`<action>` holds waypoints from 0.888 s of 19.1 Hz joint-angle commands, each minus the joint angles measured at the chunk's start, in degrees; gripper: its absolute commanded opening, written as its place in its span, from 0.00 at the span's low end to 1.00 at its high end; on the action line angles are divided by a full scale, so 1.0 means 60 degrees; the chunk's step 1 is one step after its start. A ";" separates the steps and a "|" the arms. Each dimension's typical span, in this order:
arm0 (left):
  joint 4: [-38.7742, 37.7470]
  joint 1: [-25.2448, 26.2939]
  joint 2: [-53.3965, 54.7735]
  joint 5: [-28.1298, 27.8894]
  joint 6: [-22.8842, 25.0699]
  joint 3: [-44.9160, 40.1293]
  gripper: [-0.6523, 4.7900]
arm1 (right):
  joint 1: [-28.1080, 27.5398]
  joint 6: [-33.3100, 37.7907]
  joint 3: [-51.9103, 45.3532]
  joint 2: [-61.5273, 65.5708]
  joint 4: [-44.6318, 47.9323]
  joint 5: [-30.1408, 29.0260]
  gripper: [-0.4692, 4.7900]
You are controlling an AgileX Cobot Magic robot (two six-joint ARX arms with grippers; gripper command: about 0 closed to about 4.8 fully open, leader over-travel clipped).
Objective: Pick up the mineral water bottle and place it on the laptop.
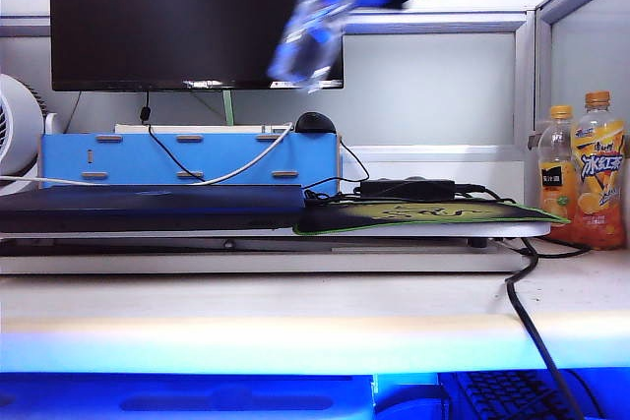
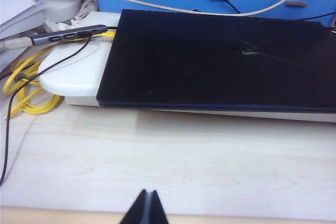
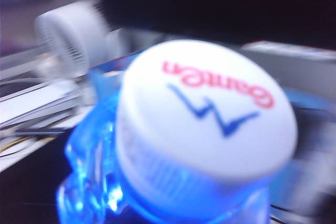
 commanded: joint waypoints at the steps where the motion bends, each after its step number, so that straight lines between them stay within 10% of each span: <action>1: 0.0004 0.0004 -0.0018 0.0029 0.0015 0.0000 0.12 | 0.0641 0.0044 0.0914 0.0922 0.0619 0.0098 0.08; 17: 0.0004 0.0000 -0.0018 0.0029 0.0015 0.0000 0.12 | 0.2379 -0.1789 0.2630 0.2958 -0.1013 0.2608 0.08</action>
